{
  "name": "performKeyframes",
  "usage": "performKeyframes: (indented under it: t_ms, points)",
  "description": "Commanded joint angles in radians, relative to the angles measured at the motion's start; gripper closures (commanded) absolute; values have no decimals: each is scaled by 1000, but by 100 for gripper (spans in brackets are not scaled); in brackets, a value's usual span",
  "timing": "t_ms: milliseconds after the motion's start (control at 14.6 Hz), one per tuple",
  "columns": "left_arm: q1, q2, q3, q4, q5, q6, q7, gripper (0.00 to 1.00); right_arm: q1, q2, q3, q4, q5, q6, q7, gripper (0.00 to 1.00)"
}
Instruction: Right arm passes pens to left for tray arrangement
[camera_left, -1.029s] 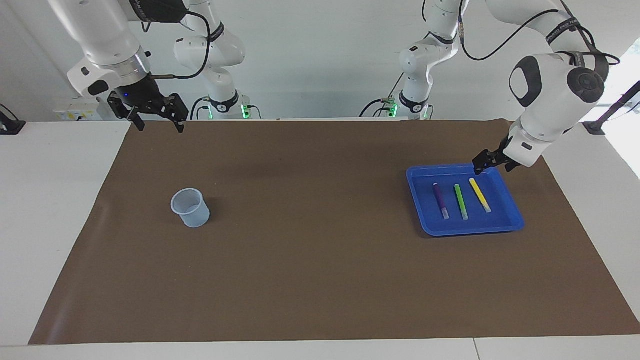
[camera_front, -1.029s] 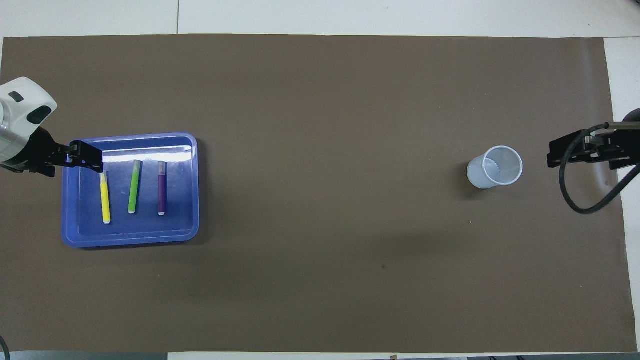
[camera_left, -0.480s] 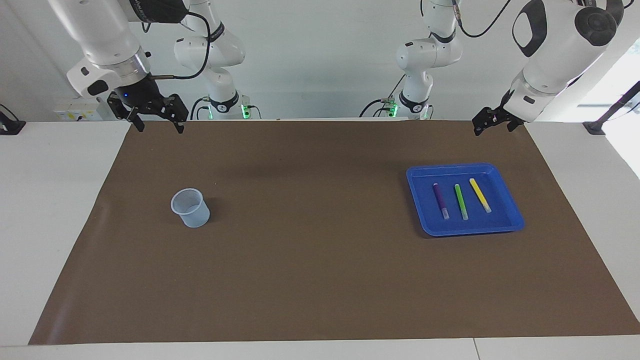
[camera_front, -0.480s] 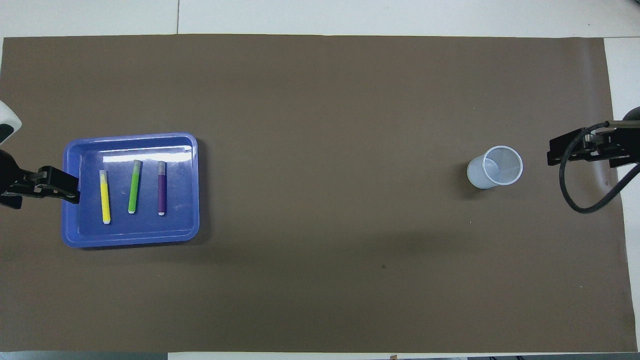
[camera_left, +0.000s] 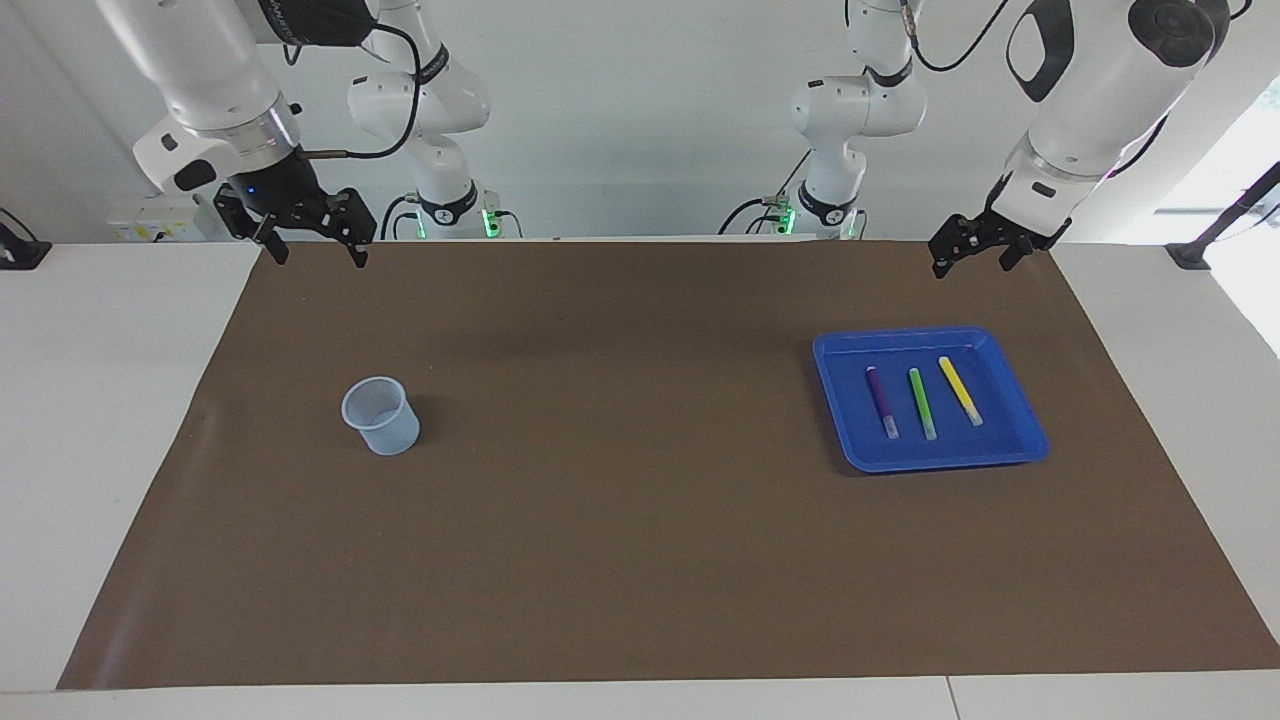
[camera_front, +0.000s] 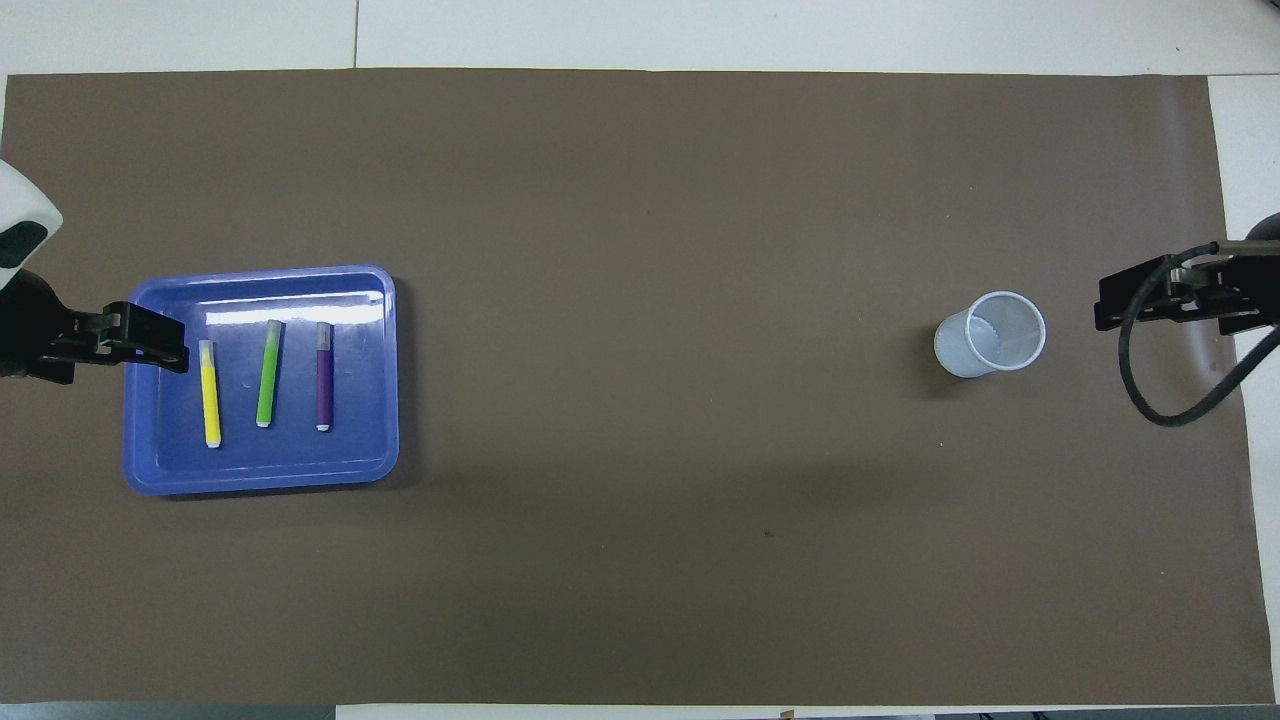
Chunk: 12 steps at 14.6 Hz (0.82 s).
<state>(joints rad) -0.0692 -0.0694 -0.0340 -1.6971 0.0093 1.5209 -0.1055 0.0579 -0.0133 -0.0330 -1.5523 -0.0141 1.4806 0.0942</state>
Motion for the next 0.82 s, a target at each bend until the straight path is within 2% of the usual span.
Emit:
performKeyframes:
  t_ms: [0,754]
  points:
    - [-26,23,8,57,-6,-59,23,0,-9,-8,7,-17,2,21,-10,0]
    - [-18,23,16,54,-26,-27,29,0,-6,-8,7,-17,2,21,-10,0]
